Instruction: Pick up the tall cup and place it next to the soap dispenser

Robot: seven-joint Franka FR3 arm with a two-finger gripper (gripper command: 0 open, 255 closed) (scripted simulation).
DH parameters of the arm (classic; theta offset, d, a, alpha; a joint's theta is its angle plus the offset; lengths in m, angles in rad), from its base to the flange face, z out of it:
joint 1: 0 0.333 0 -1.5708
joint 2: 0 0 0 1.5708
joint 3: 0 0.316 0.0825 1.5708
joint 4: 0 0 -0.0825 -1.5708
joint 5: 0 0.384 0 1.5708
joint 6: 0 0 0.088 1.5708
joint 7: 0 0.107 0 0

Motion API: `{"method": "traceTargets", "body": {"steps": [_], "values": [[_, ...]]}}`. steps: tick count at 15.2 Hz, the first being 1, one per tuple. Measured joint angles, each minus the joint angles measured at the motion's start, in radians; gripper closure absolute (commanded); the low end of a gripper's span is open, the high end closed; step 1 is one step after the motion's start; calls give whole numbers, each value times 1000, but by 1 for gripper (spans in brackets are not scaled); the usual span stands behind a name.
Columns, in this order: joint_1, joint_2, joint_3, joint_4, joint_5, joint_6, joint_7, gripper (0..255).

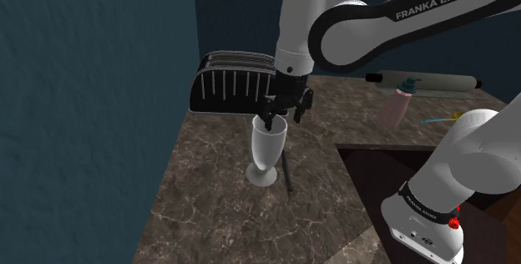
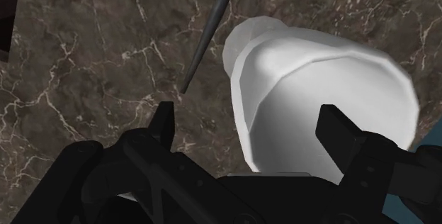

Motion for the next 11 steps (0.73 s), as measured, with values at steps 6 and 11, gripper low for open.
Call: {"method": "traceTargets", "body": {"steps": [6,11], "values": [[0,17,7,-20,-2,37,4,0],[0,17,7,-21,-2,37,4,255]]}}
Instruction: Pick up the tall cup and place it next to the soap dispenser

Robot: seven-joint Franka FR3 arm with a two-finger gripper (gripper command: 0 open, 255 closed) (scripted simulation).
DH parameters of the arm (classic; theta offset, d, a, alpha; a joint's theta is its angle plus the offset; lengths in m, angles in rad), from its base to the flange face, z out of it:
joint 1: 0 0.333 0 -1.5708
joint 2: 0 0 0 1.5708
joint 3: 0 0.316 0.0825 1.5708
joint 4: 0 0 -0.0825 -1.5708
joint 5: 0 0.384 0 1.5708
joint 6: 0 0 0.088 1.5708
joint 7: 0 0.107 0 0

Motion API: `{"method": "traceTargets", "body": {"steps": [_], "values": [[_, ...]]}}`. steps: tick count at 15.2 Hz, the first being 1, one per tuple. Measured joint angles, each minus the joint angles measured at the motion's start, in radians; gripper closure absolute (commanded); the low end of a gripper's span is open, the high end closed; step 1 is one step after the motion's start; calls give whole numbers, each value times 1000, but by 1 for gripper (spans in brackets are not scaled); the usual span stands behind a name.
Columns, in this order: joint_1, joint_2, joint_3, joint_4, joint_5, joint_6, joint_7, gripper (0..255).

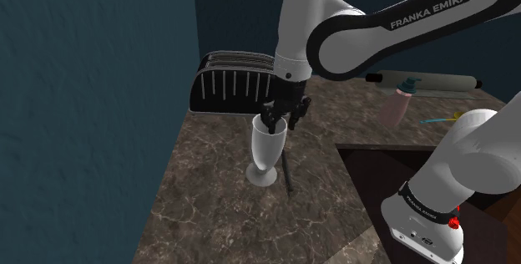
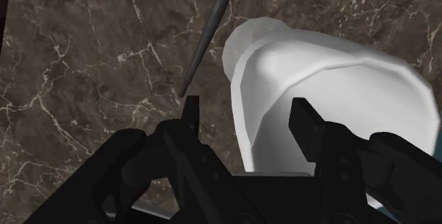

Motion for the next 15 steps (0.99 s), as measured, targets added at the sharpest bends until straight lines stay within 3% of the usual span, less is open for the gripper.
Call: {"method": "traceTargets", "body": {"steps": [9,15], "values": [[0,0,0,0,0,0,0,255],[1,-30,-9,42,4,-71,-3,255]]}}
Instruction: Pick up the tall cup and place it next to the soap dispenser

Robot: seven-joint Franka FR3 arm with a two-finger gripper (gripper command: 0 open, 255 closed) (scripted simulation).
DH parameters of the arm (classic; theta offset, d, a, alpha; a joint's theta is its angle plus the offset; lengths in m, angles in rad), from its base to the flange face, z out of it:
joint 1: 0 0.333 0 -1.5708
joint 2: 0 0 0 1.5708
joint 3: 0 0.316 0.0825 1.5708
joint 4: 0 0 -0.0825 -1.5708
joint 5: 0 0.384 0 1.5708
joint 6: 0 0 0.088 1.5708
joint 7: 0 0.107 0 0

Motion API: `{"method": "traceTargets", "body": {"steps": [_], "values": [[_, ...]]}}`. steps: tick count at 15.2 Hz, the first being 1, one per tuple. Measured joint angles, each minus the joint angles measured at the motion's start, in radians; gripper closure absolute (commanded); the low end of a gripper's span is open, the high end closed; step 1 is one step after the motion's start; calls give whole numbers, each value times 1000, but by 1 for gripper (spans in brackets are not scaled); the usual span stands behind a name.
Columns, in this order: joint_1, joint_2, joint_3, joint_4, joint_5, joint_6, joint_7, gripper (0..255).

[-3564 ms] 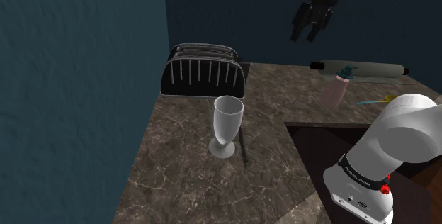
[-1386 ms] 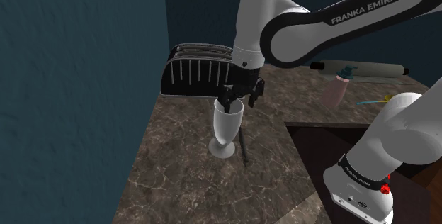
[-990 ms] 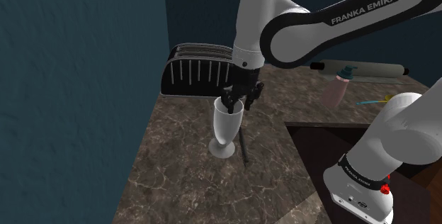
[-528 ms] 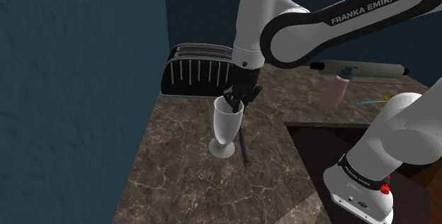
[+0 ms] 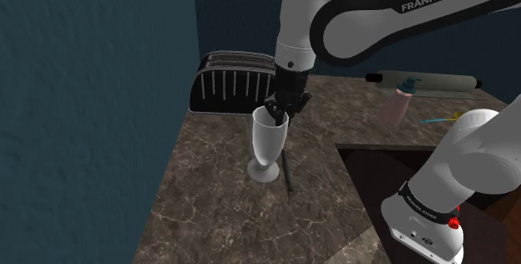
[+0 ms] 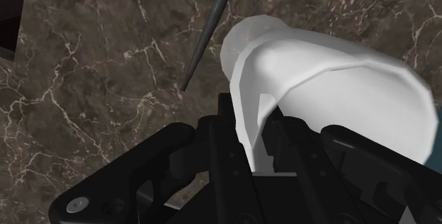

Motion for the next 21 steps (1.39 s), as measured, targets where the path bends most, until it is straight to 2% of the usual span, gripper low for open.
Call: {"method": "traceTargets", "body": {"steps": [21], "values": [[-8,-61,-41,234,-8,-294,-4,255]]}}
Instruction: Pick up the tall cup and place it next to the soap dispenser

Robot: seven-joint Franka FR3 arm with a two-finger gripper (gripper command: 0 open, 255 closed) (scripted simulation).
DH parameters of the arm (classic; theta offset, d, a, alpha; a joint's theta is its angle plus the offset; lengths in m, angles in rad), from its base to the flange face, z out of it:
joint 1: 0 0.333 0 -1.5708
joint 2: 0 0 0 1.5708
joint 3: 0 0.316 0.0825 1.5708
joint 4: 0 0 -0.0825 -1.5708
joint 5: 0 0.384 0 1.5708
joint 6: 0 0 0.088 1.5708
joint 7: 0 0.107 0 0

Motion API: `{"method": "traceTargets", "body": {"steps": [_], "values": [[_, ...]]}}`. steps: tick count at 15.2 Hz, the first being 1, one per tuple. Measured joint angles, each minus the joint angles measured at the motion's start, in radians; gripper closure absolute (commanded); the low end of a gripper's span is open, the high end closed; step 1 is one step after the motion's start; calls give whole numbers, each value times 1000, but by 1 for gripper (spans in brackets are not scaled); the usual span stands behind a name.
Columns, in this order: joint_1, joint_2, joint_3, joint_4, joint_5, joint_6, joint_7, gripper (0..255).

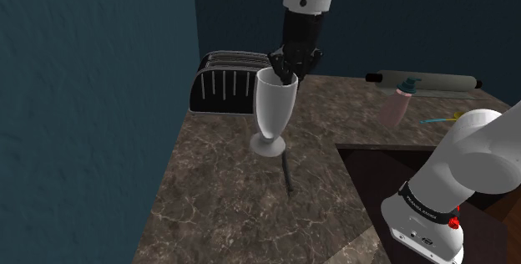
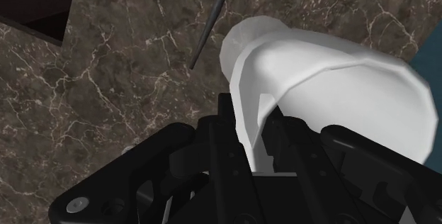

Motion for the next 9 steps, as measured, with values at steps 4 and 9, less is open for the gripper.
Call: {"method": "traceTargets", "body": {"steps": [4,9], "values": [[-1,1,-3,56,-3,-54,6,255],[-5,7,-8,125,-8,-118,9,255]]}}
